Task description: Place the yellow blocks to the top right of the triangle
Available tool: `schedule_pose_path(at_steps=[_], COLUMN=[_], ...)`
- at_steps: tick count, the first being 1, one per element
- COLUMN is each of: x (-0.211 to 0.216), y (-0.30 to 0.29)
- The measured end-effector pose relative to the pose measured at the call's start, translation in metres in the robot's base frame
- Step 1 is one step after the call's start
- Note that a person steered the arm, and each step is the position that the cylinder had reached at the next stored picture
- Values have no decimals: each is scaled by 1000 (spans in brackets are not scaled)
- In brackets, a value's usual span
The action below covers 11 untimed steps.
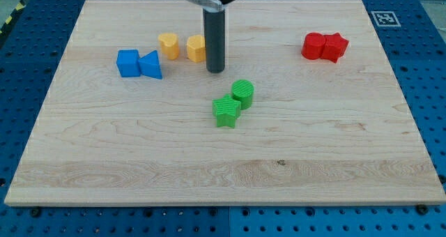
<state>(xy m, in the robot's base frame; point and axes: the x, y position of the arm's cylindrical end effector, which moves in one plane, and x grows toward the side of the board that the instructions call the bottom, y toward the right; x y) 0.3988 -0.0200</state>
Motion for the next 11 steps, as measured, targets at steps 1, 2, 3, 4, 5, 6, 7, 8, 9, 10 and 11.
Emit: schedule_pose_path(at_steps=[1,2,3,4,5,6,7,8,9,10,11], x=[-15,-68,-89,-66,-34,-27,-32,-32,-26,-40,-70], y=[-3,-3,-3,-3,-3,-18,-34,-39,-24,5,13])
